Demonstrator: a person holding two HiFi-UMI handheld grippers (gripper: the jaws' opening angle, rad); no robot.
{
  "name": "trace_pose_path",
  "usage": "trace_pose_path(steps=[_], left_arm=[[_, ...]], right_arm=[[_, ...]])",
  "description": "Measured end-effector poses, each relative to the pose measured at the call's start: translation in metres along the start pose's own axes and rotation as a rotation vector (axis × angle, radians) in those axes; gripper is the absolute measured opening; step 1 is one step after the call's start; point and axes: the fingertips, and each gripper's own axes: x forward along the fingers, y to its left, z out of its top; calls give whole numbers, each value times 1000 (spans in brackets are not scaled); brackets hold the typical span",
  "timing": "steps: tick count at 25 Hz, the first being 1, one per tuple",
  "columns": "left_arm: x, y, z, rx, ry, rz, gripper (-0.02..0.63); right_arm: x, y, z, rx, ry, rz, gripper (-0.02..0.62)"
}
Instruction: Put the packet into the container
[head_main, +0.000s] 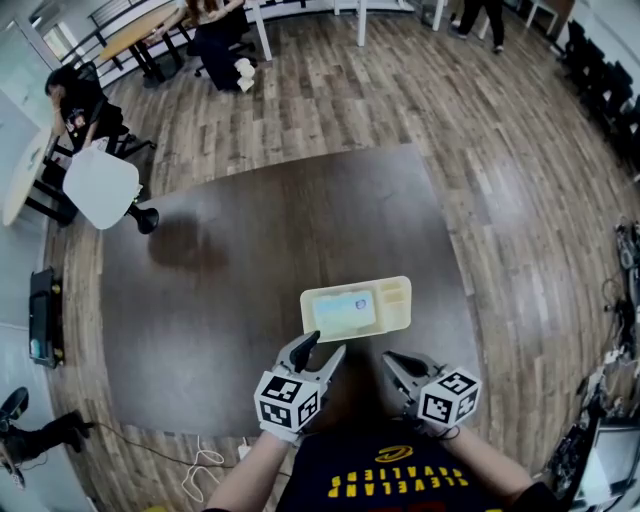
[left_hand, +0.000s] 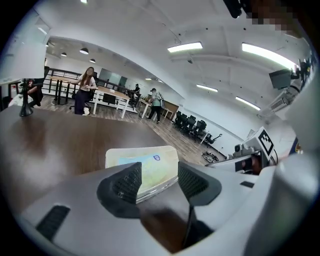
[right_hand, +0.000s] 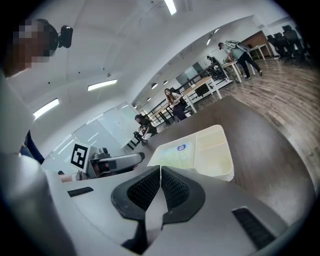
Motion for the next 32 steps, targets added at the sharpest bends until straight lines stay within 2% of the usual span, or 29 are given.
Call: trace_pose_path(steps=[3,6,10,14,21,32], left_arm=[[-1,-16,-9,-11,11,-19,222],[-4,-32,-16,-29,19,-48,217],[-11,-51,-9,-89,-20,-79,168],[-17,-65,4,-84,-57,-109,118],[-24,-73,16,-77,-85,-111,117],[-29,-86,38,-75,-120,-124,117]], right_arm=[[-3,-1,5,-35,-5,-28,15],[-4,10,12,-126,-1,-25,15],[-10,22,31,-165,-50,-12,15],[-19,32,51,-206,-110,5,15],[-33,42,72,-241,-180,8,15],[-39,56,81,-249,-199,29,15]])
